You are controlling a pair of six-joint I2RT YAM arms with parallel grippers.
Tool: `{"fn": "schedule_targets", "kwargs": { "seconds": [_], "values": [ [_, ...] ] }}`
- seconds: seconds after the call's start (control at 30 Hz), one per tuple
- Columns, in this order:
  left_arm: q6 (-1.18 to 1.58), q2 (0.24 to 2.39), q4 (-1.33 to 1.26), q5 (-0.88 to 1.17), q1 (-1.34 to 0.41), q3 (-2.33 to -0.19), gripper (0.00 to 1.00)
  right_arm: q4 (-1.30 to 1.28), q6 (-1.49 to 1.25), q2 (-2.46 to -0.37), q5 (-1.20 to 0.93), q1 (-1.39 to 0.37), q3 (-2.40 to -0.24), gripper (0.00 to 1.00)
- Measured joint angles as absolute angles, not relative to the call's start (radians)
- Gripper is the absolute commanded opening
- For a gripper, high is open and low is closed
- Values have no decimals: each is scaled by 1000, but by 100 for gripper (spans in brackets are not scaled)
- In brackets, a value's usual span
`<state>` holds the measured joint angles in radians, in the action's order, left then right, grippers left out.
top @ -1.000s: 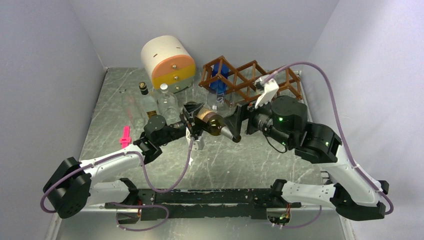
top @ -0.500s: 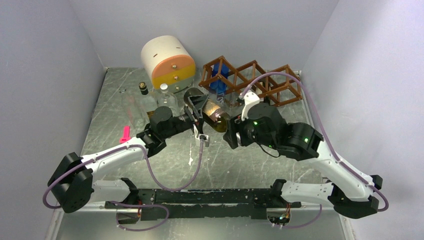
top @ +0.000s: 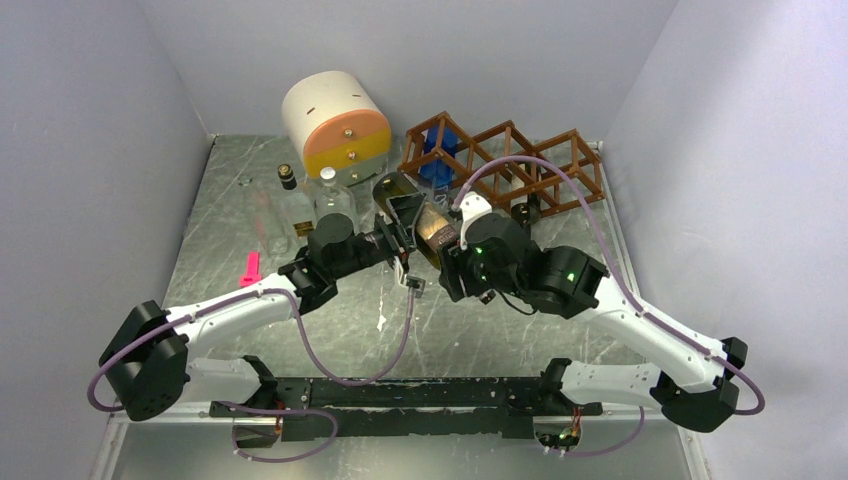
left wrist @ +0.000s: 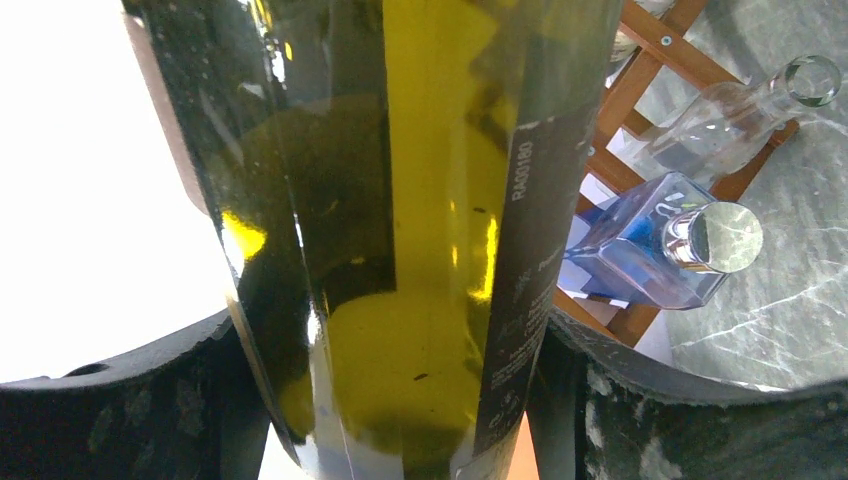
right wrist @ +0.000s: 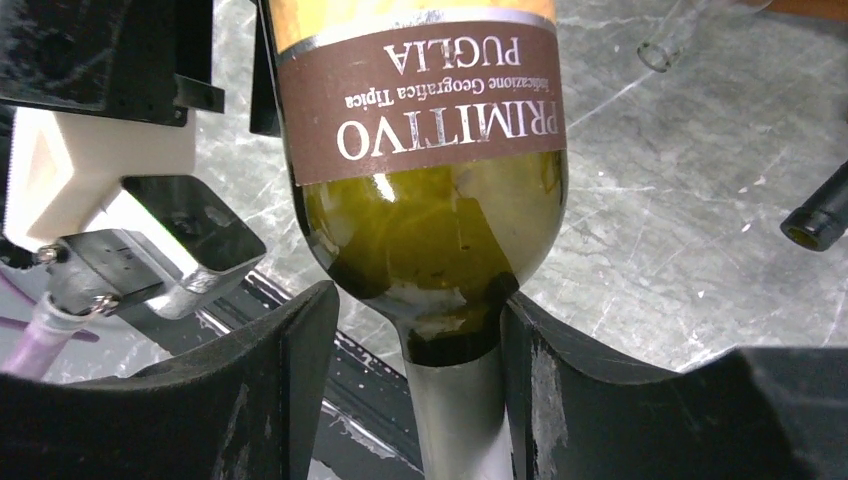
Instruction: Put the wine bottle on the wine rack
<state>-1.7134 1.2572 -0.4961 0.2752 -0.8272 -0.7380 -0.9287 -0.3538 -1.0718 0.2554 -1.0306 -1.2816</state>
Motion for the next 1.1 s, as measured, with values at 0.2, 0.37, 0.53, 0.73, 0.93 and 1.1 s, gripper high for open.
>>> {"fn": "schedule_targets", "kwargs": {
  "seconds": [0.2,0.37,0.53,0.73,0.93,1.1],
  "values": [
    [-1702,1256,-471,273,-830,-738,7,-889,-353,-1071,254,-1031,-1218,60],
    [-1681,1248,-465,273,-830,-738,7,-864,-355,-1069,249,-1031,-1188,55],
    [-1674,1247,-450,273,-831,-738,7,-846,-359,-1050,247,-1030,-1158,37],
    [-1643,1247,-433,270,-830,-738,32,-845,-360,-1038,229,-1035,-1148,0],
    [-1621,1244,-464,270,-831,-727,74,-843,-360,-1034,242,-1036,-1148,0],
    [-1545,1242,-540,261,-834,-720,97,-834,-364,-1022,295,-1042,-1147,0]
  ]
}}
